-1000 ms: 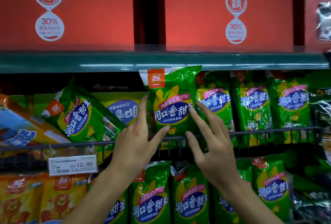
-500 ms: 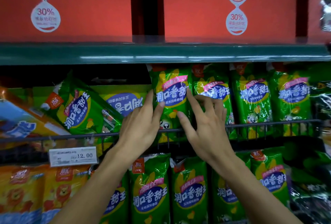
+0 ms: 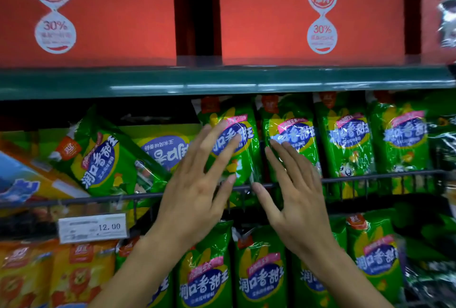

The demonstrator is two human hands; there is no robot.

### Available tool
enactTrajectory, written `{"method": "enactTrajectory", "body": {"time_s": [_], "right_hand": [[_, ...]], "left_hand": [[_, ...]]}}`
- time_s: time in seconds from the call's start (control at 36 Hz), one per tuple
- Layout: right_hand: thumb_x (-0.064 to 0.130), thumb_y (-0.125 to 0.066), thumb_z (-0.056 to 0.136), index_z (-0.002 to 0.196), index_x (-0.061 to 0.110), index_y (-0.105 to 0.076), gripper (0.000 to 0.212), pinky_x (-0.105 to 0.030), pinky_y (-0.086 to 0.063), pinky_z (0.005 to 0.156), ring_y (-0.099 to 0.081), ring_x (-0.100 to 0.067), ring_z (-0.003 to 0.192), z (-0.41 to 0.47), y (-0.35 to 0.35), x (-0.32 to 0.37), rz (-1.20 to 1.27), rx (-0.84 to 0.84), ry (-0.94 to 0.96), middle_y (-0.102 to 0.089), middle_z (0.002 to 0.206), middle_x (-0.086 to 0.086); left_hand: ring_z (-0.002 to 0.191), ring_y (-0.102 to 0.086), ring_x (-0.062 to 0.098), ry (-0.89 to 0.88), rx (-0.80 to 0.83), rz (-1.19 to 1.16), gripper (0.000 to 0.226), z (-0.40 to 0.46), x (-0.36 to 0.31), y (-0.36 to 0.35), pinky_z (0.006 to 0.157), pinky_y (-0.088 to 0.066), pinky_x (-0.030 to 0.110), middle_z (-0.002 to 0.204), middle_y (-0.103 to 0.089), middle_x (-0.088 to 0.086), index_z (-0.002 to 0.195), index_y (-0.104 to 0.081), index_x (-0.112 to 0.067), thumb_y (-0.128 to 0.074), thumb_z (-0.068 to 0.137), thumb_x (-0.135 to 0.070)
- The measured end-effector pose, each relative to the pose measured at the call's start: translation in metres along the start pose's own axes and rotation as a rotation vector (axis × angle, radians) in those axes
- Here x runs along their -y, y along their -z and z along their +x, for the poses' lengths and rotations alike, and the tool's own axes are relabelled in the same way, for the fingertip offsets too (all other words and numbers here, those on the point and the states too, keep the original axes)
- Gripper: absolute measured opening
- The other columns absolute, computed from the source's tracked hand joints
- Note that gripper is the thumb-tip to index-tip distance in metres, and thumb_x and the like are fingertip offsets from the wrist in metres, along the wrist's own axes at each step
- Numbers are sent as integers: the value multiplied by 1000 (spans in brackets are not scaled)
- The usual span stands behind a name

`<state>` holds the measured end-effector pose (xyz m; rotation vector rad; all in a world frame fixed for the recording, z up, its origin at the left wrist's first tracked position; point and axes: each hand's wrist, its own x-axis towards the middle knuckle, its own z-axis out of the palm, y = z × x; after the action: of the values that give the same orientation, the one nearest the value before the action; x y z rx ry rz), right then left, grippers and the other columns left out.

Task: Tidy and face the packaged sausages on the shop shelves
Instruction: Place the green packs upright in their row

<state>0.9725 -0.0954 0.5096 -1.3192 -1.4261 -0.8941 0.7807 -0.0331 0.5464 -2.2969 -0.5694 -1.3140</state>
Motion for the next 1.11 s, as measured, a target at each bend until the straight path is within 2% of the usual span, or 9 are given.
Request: {"method": "enactTrajectory", "body": {"time_s": [0.11,0.28,0.44,0.61,0.78,0.89,0.97,1.06,1.11], "right_hand": [[55,-46,101,154,20,-44,64,-31,-11,127,-24,-10,154,0,5,-4,-16,-11,-2,-35,164,10],[56,-44,101,156,24,-41,64,-45,-22,126,-20,-11,156,2,7,-11,-46,0,-6,-32,165,12],[57,-44,101,156,22,-41,65,-45,-20,126,-18,-11,157,4,7,-16,-68,26,31,-29,166,10],[60,-42,101,155,24,-43,65,-40,-16,127,-16,-11,157,15,9,-21,-75,34,42,-28,167,12],[63,-37,102,155,23,-43,67,-44,-21,126,-17,-15,157,17,7,-27,-110,30,81,-29,166,8],[61,-43,100,150,19,-51,66,-48,-26,123,-24,-19,155,19,6,-25,-62,11,63,-36,163,5],[58,-48,98,145,18,-57,61,-48,-33,120,-32,-20,151,23,9,-22,5,5,68,-46,155,4],[54,-51,97,143,19,-59,58,-42,-33,119,-37,-19,147,26,9,-18,9,5,132,-53,149,5],[56,-48,98,145,20,-57,60,-42,-32,119,-36,-20,147,26,8,-15,-9,39,149,-53,149,7]], "left_hand": [[158,11,11,-54,219,133,63,8,-2,-8,127,-22,46,172,7,-14,164,-11,-33,-18,107,-58],[151,32,5,-90,303,159,64,21,-6,-9,126,10,37,166,27,-21,162,6,-39,-13,105,-61],[156,23,15,-98,245,203,67,19,-6,-5,130,3,41,171,15,-8,165,-7,-30,-17,107,-61],[147,40,9,48,221,190,71,37,-10,-12,116,21,31,160,43,-13,155,28,-42,-8,100,-68],[149,37,9,176,270,99,74,44,-10,-18,119,14,30,157,44,-20,151,26,-55,-14,93,-79],[147,38,4,229,346,-61,69,50,-9,-12,124,10,37,155,43,-28,149,8,-67,-22,88,-79],[145,35,-6,284,251,-195,65,44,-10,-6,119,10,28,161,29,-31,152,-8,-64,-29,91,-74],[154,8,1,388,31,-237,71,39,-10,1,123,-10,33,164,2,-25,156,-22,-48,-37,90,-71],[152,-19,12,467,9,-244,79,39,-8,4,121,-28,37,162,-13,-17,158,-21,-40,-44,89,-69]]}}
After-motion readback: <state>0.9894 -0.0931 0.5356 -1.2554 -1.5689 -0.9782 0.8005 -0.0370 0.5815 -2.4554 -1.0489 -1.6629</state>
